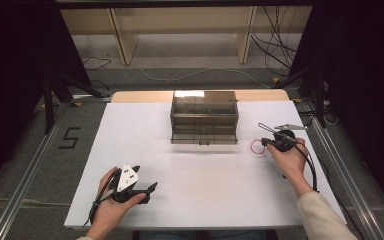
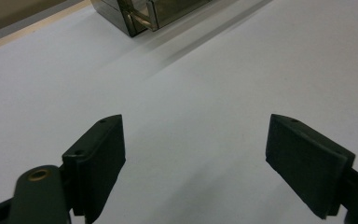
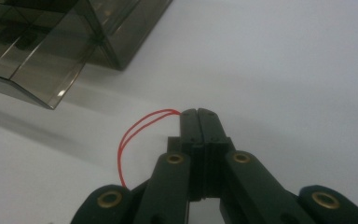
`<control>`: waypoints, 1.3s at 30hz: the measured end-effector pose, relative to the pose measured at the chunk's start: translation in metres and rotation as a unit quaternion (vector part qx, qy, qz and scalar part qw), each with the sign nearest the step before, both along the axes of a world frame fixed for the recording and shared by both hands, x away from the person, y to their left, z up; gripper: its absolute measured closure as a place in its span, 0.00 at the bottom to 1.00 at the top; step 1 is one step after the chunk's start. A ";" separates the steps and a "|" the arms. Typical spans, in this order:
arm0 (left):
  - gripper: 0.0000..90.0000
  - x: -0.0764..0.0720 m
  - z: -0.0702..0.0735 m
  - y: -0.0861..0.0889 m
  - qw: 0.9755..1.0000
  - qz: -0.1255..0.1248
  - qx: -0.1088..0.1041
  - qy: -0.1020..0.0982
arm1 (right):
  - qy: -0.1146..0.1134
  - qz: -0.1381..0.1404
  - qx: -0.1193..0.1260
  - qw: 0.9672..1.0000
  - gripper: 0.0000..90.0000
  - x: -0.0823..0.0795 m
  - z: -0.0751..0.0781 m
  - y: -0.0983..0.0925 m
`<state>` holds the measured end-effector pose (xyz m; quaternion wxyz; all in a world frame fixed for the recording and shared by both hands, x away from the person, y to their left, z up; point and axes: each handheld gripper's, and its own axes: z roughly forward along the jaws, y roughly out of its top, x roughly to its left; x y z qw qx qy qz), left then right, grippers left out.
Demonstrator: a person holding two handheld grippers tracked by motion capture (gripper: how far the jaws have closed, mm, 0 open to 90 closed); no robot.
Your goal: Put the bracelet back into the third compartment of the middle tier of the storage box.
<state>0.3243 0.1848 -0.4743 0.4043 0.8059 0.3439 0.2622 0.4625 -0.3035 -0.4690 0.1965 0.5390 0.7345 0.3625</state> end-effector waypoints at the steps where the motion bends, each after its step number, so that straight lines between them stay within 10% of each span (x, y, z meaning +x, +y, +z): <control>1: 0.22 0.000 0.000 0.000 1.000 0.000 0.000 0.000 | -0.002 0.000 0.001 1.000 1.00 0.000 0.001 0.000; 39: 0.22 0.000 0.000 0.000 1.000 0.001 0.002 -0.001 | -0.038 0.002 0.014 0.999 1.00 -0.002 0.025 0.007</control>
